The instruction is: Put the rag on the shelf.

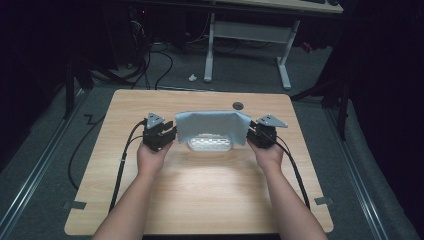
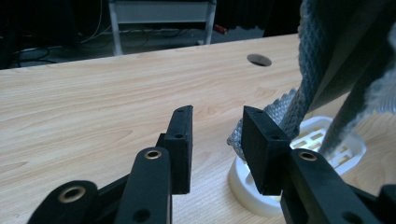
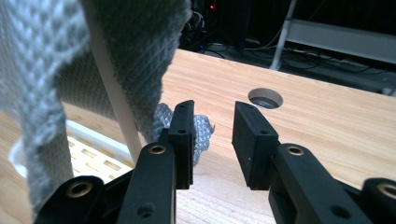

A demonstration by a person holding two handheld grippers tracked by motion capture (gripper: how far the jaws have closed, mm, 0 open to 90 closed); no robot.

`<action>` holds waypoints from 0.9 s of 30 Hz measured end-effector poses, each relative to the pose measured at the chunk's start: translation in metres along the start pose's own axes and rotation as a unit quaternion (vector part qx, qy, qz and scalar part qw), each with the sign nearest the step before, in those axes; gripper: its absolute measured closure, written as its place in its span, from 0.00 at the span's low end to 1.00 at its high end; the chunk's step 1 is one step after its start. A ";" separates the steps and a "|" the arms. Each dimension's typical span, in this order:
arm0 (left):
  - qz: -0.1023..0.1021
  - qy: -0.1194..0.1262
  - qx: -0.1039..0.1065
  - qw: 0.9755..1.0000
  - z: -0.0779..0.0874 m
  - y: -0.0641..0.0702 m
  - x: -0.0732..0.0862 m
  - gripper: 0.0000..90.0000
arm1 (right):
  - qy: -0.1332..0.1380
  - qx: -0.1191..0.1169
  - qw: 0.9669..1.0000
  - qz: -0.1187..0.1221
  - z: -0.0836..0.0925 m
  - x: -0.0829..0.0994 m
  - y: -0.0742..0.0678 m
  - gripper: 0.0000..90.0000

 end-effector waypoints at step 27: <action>0.022 -0.023 -0.031 0.999 0.005 -0.027 0.016 0.72 | -0.013 0.021 0.999 -0.032 0.002 0.015 0.023 0.74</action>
Point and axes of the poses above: each handheld gripper's, and its own axes: z roughly backward along the jaws, x roughly out of its underside, y roughly to its right, the point moved 5 cm from there along -z, roughly forward along the jaws, and after that the axes turned 12 degrees about -y, right-handed, at the moved point
